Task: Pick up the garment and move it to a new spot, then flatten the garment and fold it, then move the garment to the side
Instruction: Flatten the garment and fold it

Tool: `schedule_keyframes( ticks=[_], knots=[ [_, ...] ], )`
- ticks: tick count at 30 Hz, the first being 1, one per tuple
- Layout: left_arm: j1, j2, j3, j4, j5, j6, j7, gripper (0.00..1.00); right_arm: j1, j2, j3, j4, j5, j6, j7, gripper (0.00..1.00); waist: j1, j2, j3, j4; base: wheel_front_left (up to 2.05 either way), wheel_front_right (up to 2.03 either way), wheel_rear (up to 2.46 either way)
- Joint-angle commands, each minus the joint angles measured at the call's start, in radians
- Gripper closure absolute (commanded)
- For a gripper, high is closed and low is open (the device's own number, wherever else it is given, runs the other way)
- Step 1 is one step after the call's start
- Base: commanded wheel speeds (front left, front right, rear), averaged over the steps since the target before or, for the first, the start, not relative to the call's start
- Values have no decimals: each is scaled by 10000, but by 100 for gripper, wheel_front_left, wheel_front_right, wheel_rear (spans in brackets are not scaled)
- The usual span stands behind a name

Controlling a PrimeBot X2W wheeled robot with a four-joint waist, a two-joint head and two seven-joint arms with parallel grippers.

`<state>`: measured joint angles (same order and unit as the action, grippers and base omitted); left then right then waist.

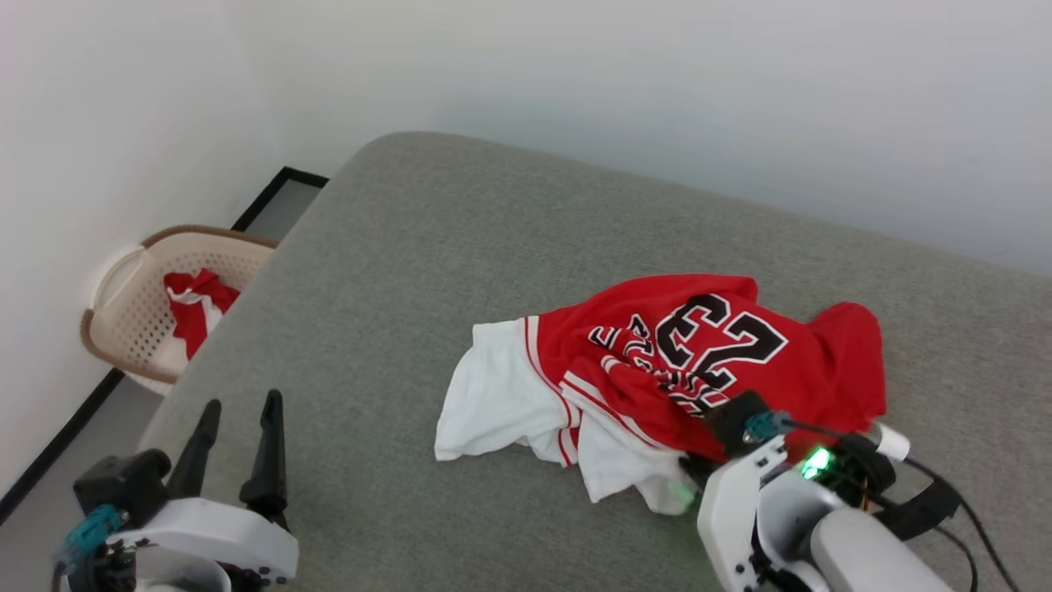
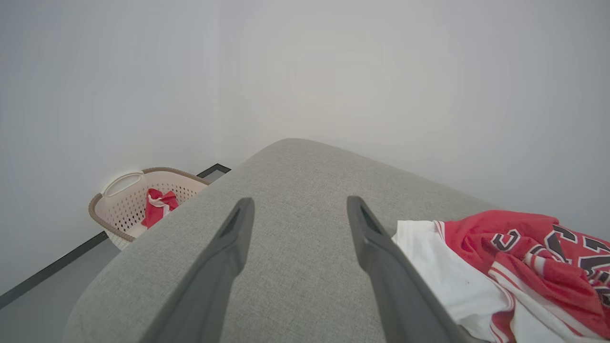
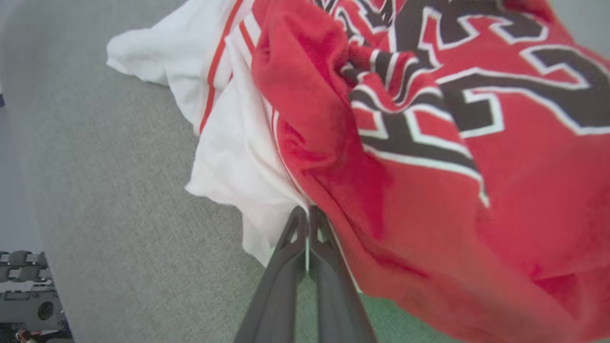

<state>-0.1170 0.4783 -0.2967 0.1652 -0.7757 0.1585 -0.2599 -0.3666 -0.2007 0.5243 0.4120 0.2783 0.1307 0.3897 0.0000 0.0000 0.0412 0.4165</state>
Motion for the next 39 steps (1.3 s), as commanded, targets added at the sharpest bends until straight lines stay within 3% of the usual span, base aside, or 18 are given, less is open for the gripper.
schedule_keyframes(
  ticks=[1, 7, 20, 28, 39],
  knots=[
    [114, 11, 53, -36, 72, -17, -36, 0, -174, -78, -78, -125, 73, 1, -58, 100, 0, 0, -79, -143, 0, 0, 0],
    [432, 110, 274, -179, 166, 41, -43, 0, -34, -489, -773, -1025, 237, -1, 176, 100, 0, 0, -351, -608, 0, 0, 0],
    [856, 236, 288, -454, 140, 137, 25, 0, 702, -2148, -3142, -2818, 286, -2, 1619, 100, 0, 0, -688, -1714, 0, 0, 0],
    [722, 305, 206, -418, 90, 12, 149, 0, 1286, -2905, -4287, -2168, 487, -4, 2008, 100, 0, 0, -616, -2015, 0, 0, 0],
    [350, 277, 107, -189, 18, -189, 183, 0, 747, -2692, -4182, 315, 760, -4, 1250, 100, 0, 0, -215, -2131, 0, 0, 0]
  ],
)
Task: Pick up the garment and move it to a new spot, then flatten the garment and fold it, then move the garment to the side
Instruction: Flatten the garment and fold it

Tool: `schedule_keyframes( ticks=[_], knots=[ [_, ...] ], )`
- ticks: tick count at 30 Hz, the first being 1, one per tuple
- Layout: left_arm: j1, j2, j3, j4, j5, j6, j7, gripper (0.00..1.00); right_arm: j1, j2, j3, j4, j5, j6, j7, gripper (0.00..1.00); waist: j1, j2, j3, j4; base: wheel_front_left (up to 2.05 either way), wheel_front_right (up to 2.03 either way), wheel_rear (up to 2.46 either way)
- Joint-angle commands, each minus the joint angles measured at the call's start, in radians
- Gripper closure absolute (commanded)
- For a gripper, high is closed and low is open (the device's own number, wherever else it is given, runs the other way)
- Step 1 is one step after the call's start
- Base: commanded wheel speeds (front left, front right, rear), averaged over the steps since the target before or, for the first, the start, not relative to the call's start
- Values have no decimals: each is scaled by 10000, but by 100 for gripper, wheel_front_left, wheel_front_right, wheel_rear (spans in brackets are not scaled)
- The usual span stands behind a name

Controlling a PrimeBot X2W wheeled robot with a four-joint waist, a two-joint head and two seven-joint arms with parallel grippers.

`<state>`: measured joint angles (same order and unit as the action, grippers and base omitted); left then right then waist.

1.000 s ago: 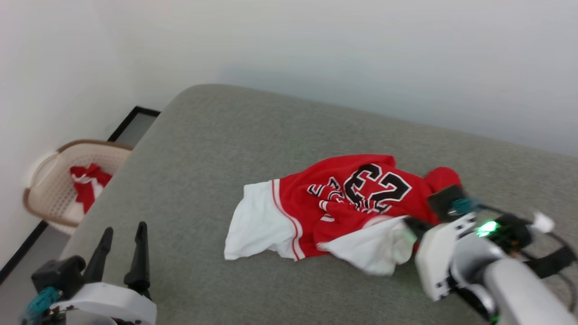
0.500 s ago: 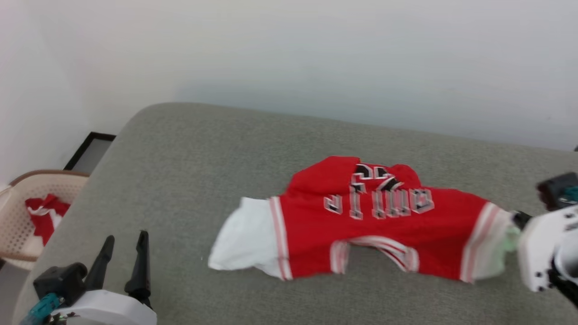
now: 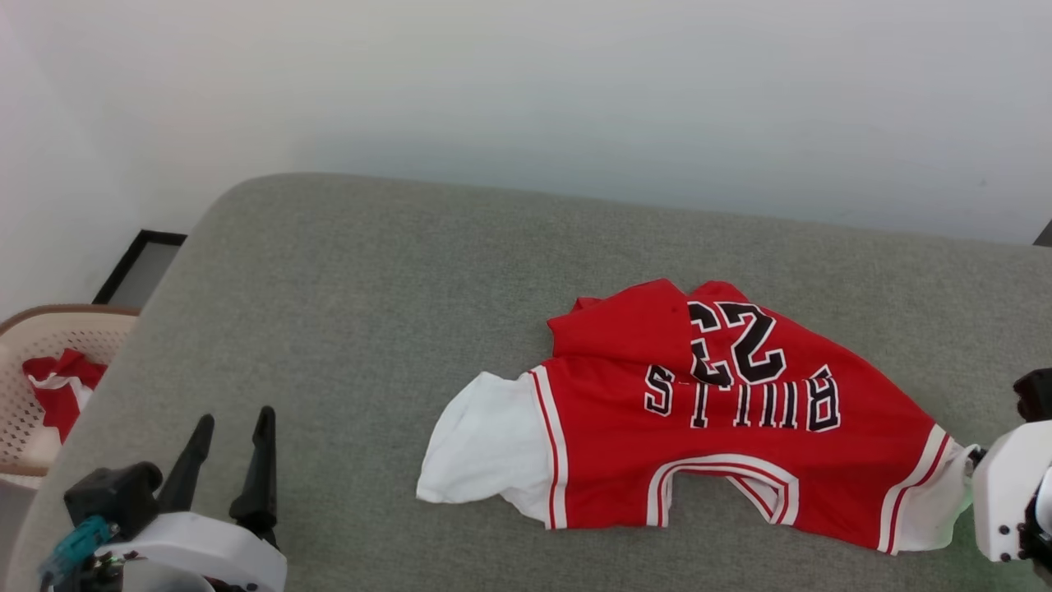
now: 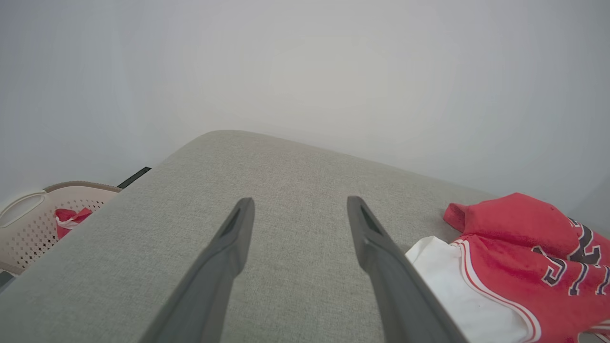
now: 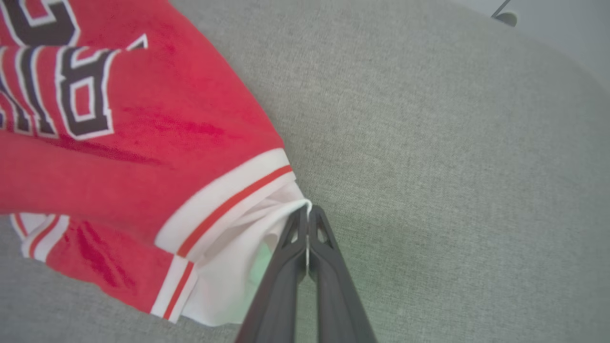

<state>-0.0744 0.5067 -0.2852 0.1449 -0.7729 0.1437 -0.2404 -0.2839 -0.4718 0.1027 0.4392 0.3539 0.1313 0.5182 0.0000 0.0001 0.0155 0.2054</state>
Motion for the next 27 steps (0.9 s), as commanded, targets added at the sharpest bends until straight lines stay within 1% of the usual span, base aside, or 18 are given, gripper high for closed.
schedule_keyframes(
  ticks=[1, 2, 3, 4, 5, 9, 16, 20, 24, 27],
  knots=[
    [-104, 1, -31, 47, 3, -57, -15, 0, -184, 39, 115, 263, 48, -10, -86, 100, 0, -1, 67, -31, 0, 0, 0],
    [-134, 12, -36, 66, 16, -73, -16, 0, -321, 82, 185, 428, 95, -10, -120, 95, 0, -1, 93, -51, 0, 0, 0],
    [-165, 19, -40, 81, 28, -86, -19, 0, -456, 101, 262, 562, 109, -8, -197, 67, 0, -1, 108, -72, 0, 0, 0],
    [-198, 25, -47, 89, 33, -95, -19, 0, -593, 81, 369, 678, 140, -10, -226, 36, 0, -1, 120, -91, 0, 0, 0],
    [-211, 51, -37, 88, 29, -105, -22, 0, -713, 69, 493, 763, 200, -10, -254, 0, 0, -1, 127, -133, 0, 0, 0],
    [-195, 168, -11, 34, 39, -117, 2, 0, -1114, -69, 867, 885, 419, -10, -342, 0, 0, -1, 79, -326, 0, 0, 0],
    [-38, 438, -20, -186, -30, -181, 234, 0, -1308, -368, 1204, 319, 701, -8, -673, 0, 0, -1, -134, -800, 0, 0, 0],
    [117, 627, 22, -427, -91, -116, 421, 0, -1046, -434, 1067, -346, 778, -8, -1148, 0, 0, -1, -311, -1187, 0, 0, 0],
    [220, 822, 61, -651, -244, -153, 725, 0, -615, -220, 547, -1201, 550, -10, -1829, 0, 0, -1, -376, -1581, 0, 0, 0],
    [228, 930, 49, -806, -429, -216, 1043, 0, -139, 102, 73, -1812, 333, -10, -2210, 0, 0, -1, -395, -1854, 0, 0, 0]
  ],
)
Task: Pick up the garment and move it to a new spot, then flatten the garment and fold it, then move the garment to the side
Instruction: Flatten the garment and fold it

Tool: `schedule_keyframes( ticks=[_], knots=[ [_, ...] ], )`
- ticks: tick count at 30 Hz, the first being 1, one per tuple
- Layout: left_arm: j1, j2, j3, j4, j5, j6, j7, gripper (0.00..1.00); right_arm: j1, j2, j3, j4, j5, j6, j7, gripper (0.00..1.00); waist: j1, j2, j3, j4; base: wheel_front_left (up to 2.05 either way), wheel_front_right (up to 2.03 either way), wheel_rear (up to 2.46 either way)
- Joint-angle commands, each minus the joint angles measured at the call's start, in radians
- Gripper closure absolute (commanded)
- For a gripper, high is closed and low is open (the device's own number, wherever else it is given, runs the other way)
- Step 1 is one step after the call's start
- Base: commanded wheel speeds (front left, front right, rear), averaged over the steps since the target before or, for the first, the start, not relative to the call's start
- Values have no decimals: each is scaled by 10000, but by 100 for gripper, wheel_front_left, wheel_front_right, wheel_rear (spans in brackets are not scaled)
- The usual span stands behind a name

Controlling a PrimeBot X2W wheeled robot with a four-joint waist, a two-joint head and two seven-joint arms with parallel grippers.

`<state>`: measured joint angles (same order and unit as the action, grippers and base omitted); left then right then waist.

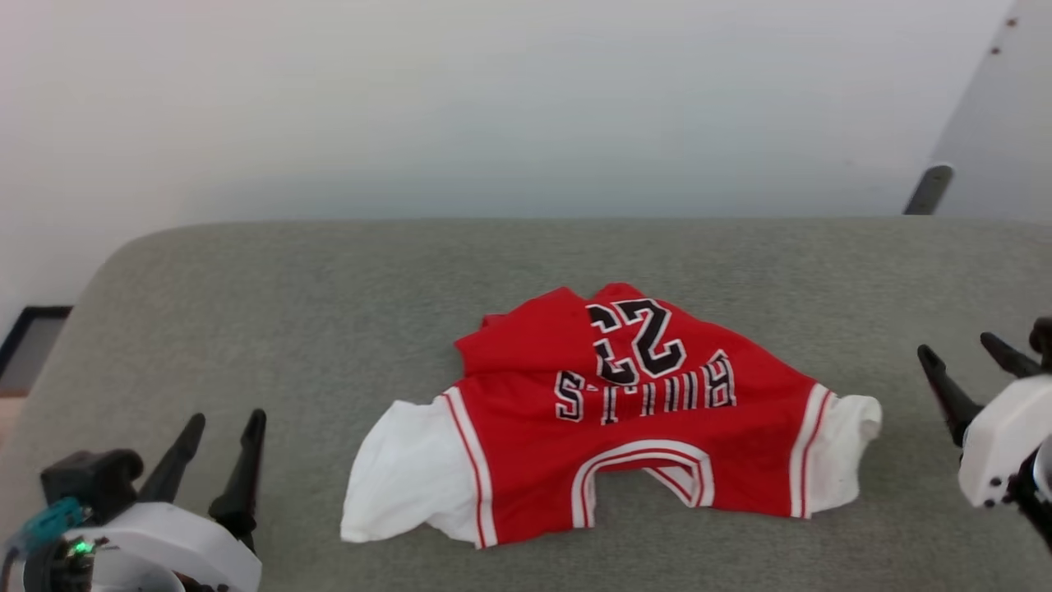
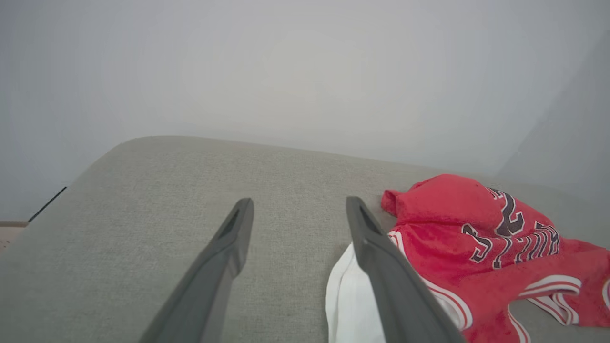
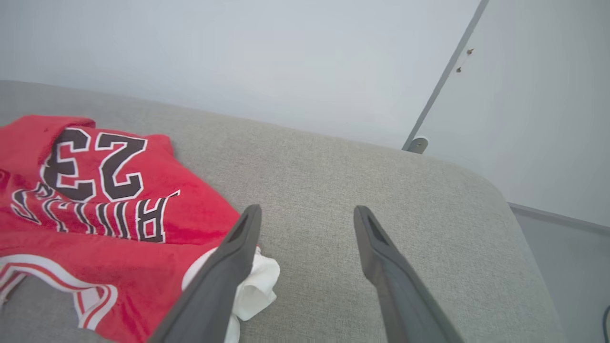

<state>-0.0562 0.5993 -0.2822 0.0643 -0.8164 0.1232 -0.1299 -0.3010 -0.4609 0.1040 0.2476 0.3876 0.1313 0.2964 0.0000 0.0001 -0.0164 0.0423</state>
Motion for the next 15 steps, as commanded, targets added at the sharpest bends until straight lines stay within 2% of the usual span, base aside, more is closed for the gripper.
schedule_keyframes(
  ticks=[1, 7, 15],
  knots=[
    [36, 37, 0, -49, -56, -24, 85, 0, 208, 119, -110, -135, -93, -10, -86, 0, 0, -1, -79, -310, 0, 0, 0],
    [-200, 340, -116, -294, -540, -212, 1149, 0, 1501, 966, -1042, -1481, -591, -8, -415, 0, 0, -1, -73, -770, 0, 0, 0],
    [-815, 814, -325, -103, -1488, -405, 3259, 0, 2802, 2201, -1893, -2575, -883, -8, -316, 0, 0, -1, 46, -1203, 0, 0, 0]
  ],
)
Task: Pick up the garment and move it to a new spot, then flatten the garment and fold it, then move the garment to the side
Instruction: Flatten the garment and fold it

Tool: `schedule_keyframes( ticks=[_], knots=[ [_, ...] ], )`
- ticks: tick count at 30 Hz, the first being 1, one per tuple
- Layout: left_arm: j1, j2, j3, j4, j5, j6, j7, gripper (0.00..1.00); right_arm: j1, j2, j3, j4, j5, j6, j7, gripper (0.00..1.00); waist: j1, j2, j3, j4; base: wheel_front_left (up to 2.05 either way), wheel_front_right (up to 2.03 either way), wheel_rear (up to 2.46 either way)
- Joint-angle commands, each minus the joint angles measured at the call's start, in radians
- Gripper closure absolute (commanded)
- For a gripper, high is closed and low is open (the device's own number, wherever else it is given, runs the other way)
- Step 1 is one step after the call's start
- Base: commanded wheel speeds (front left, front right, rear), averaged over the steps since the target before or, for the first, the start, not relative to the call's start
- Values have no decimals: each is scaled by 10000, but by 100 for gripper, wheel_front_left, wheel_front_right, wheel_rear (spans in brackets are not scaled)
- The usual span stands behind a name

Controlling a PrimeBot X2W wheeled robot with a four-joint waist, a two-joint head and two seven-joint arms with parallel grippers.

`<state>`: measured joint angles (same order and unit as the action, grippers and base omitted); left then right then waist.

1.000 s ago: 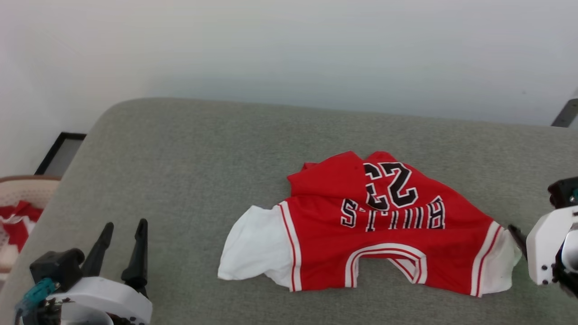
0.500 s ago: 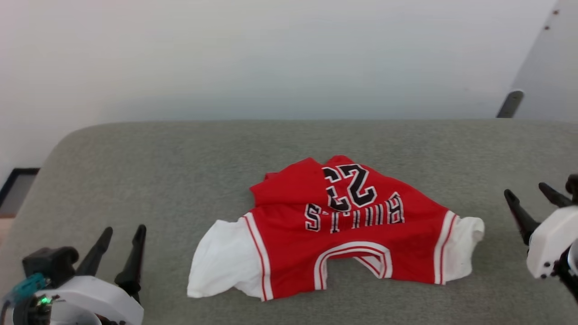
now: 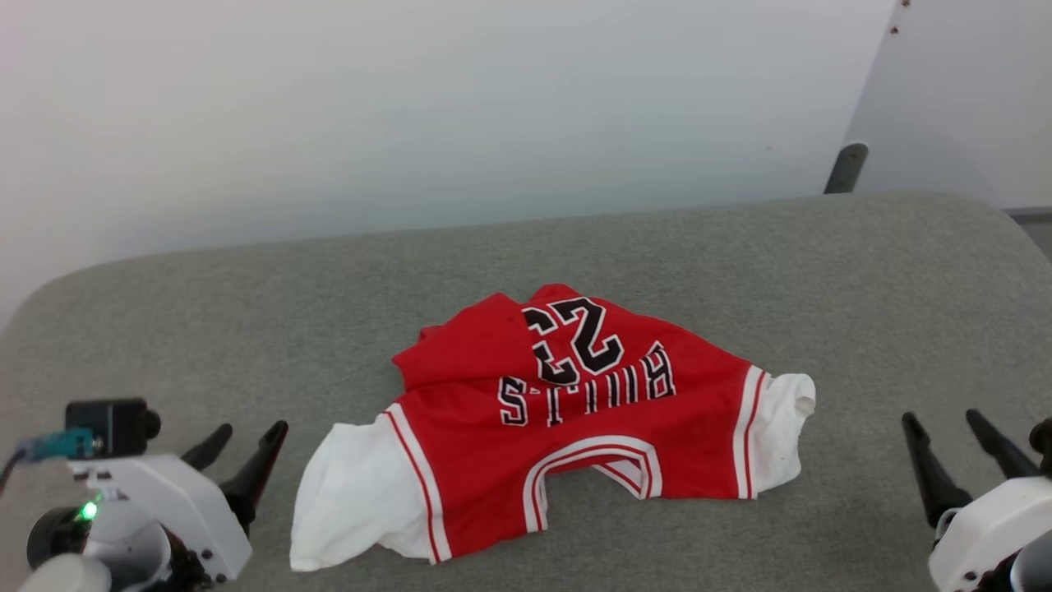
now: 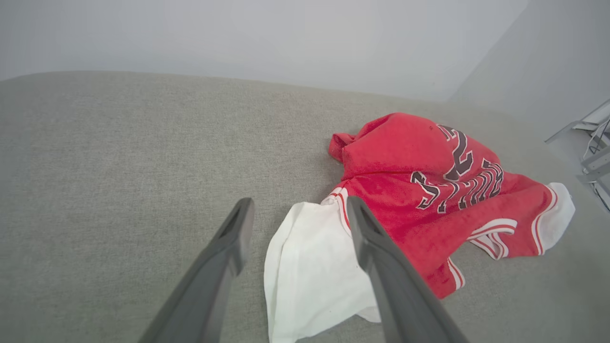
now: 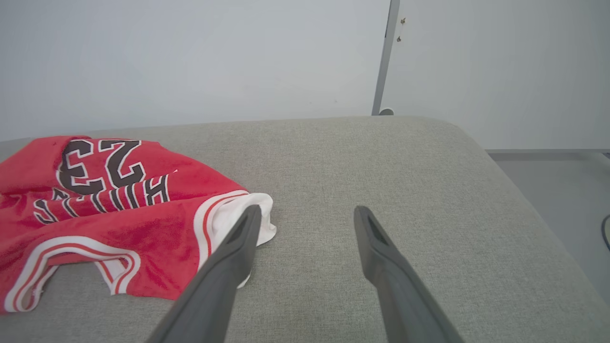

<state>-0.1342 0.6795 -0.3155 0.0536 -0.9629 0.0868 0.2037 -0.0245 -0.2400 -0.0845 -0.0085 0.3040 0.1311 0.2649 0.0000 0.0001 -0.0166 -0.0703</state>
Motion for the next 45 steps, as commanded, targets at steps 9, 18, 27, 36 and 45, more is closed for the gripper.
schedule_keyframes(
  ticks=[9, 18, 27, 36, 45],
  knots=[
    [-909, -124, -444, 572, -1025, 111, 2158, 0, 324, 547, -92, -480, -155, -6, 120, 0, 0, -1, 361, -389, 0, 0, 0],
    [-1664, -231, -1160, 1972, -1570, 790, 4591, 0, -111, 534, -21, -356, -94, -6, 53, 0, 0, -1, 784, -546, 0, 0, 0],
    [-2375, -373, -1682, 3739, -1437, 942, 5606, 0, -299, 547, 77, -365, -160, -6, 129, 0, 0, -1, 1024, -653, 0, 0, 0],
    [-2558, -906, -1711, 5224, -1835, 542, 5781, 100, -419, 540, -31, -375, -98, -6, 230, 0, 0, -1, 1212, -653, 0, 0, 0],
    [-3097, -1079, -1497, 5852, -1889, -47, 5286, 100, -516, 432, 223, -351, 107, -6, 665, 0, 0, -1, 1358, -525, 0, 0, 0]
  ],
)
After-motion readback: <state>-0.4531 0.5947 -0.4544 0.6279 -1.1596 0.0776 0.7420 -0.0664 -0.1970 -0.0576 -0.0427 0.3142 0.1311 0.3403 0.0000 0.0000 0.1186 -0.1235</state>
